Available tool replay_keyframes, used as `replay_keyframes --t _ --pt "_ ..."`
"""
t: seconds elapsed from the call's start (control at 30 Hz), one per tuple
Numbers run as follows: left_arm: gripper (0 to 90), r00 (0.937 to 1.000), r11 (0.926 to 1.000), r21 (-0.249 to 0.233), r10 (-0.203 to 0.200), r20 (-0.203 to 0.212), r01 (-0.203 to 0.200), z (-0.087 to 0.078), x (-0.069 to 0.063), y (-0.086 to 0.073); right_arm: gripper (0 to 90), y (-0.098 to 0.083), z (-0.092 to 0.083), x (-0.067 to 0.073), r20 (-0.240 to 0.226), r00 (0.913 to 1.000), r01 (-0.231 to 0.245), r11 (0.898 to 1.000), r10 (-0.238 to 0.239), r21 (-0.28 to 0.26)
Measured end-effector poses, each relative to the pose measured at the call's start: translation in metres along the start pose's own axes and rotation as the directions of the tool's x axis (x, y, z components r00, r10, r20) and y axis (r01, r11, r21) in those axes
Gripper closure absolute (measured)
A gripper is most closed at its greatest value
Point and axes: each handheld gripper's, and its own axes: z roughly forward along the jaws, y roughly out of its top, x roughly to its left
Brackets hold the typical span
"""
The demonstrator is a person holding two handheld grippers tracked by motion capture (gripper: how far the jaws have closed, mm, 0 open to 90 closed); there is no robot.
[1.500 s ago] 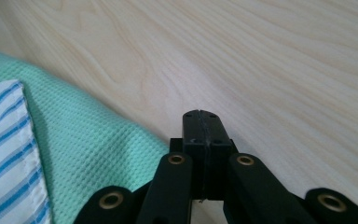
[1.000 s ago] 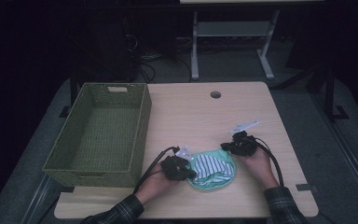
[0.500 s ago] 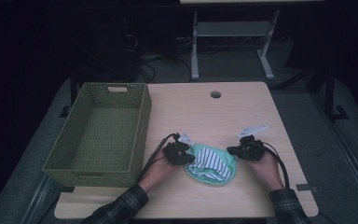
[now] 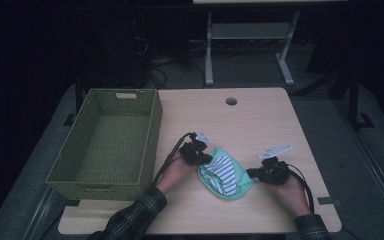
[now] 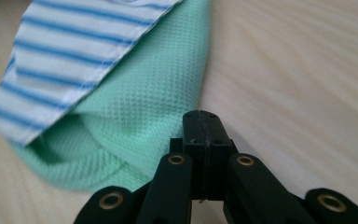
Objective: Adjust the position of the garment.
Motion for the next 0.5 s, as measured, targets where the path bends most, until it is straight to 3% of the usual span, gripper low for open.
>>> replay_keyframes --t 0.13,0.2,0.5 --pt "89.5 0.9999 0.9999 0.000 0.017 0.003 -0.017 0.004 0.004 0.005 89.8 -0.007 -0.003 0.010 -0.018 0.9998 0.006 1.000 -0.006 0.004" --pt "89.5 1.0000 0.9999 -0.014 0.003 0.006 -0.002 0.007 0.004 0.007 89.8 -0.009 -0.003 0.013 -0.023 0.9997 0.003 1.000 -0.003 0.004" --pt "83.0 0.9996 0.9997 -0.025 -0.004 0.029 0.005 -0.001 0.010 0.006 89.4 -0.008 -0.007 0.010 0.003 1.0000 -0.008 0.999 0.008 -0.031"
